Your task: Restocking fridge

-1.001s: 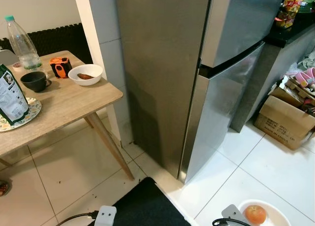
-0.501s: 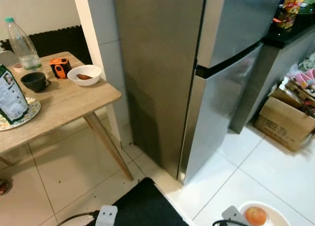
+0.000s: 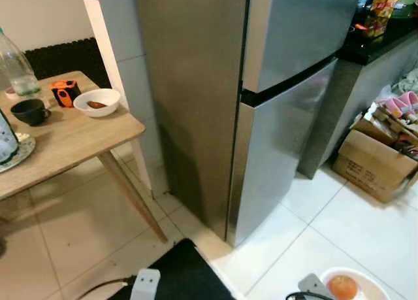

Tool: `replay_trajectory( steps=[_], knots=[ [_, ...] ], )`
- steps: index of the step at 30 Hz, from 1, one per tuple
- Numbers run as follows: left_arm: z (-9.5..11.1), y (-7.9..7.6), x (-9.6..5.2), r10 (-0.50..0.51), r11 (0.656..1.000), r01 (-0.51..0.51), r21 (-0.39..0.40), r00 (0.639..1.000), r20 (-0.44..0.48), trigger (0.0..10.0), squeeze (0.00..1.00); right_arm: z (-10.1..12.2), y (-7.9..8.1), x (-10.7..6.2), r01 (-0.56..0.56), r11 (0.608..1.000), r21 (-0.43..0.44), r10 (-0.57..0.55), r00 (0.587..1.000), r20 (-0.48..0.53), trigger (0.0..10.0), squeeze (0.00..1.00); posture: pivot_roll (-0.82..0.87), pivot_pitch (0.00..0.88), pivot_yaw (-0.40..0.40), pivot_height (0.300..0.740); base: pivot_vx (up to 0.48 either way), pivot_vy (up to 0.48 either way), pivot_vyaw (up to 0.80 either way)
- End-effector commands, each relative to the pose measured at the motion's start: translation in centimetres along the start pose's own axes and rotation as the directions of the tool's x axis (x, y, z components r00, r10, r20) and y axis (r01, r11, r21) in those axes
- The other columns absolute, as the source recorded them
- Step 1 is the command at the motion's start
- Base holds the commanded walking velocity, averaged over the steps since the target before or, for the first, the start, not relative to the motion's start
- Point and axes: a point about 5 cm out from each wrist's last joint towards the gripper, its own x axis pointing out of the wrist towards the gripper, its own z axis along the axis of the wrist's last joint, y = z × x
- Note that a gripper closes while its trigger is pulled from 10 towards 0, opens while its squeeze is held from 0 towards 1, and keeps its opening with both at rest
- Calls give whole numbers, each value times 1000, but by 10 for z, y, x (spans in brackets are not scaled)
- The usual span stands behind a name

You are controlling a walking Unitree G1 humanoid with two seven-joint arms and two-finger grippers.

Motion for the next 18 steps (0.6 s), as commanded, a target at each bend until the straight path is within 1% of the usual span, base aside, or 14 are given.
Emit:
replay_trajectory(
  steps=[1, 4, 18],
  knots=[
    [-5, 0, -1, -2, 1000, 2, -13, 1000, -14, 10000, 0, -1, -5, 0, 20, 1000, 2, -20, 1000, -2, 10000, 0, -30, 0, -26, 740, 0, -334, 0],
    [-4, 0, -1, -2, 1000, 2, -14, 1000, -12, 10000, 0, -1, -5, 0, 19, 1000, 4, -19, 1000, -2, 10000, 0, -30, 0, -25, 740, 0, -318, 0],
    [-5, 0, -1, 9, 1000, -10, -15, 1000, -15, 10000, 0, -2, -5, 0, 12, 1000, 2, -12, 1000, -3, 10000, 0, -32, 0, -28, 740, 0, 0, 0]
  ],
)
